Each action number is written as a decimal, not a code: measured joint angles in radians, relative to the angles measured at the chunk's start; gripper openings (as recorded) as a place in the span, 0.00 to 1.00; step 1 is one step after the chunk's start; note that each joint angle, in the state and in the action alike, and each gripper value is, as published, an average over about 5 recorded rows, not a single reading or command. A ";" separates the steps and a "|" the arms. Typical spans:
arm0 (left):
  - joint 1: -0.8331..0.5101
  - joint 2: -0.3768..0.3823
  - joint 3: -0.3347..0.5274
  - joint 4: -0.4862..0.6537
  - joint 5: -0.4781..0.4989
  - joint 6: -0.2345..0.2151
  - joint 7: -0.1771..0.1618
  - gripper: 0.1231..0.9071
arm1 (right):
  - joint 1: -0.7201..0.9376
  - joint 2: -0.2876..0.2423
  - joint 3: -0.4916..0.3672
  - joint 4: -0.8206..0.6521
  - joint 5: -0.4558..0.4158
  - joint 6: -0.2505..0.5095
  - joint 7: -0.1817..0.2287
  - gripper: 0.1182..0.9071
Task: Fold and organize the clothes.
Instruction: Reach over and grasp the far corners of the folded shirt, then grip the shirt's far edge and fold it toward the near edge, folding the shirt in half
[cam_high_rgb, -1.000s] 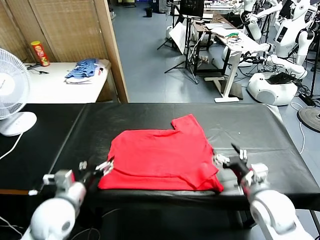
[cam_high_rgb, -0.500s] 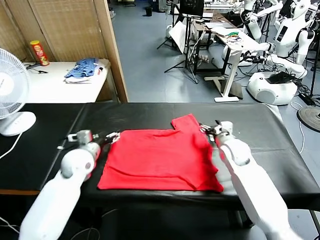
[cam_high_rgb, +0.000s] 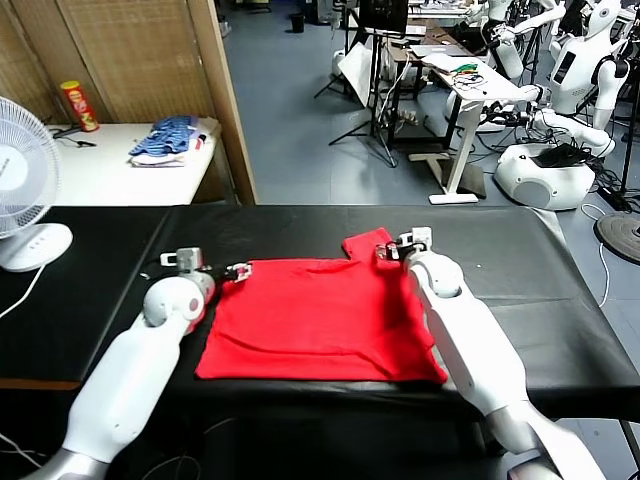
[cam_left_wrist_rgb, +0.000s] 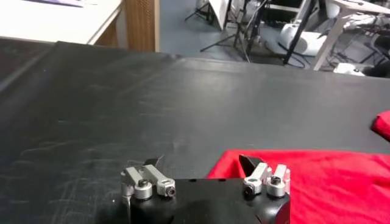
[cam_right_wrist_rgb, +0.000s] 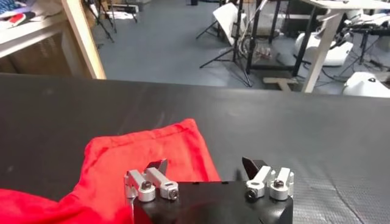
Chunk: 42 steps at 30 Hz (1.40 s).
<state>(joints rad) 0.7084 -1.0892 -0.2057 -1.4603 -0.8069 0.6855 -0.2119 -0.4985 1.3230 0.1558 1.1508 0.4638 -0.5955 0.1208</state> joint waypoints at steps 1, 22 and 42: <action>0.001 -0.002 0.001 -0.002 0.003 -0.002 0.004 0.66 | 0.000 0.001 0.001 -0.002 -0.002 0.001 -0.002 0.64; 0.056 -0.001 -0.049 -0.102 0.049 -0.059 0.005 0.00 | -0.167 -0.079 0.073 0.265 0.165 0.040 0.005 0.01; 0.480 0.090 -0.204 -0.580 0.147 -0.064 -0.011 0.00 | -0.542 -0.315 0.162 0.749 0.191 -0.128 -0.003 0.01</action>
<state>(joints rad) 1.1887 -0.9988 -0.4096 -2.0402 -0.6600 0.6213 -0.2226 -1.0404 1.0084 0.3183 1.8997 0.6546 -0.7236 0.1177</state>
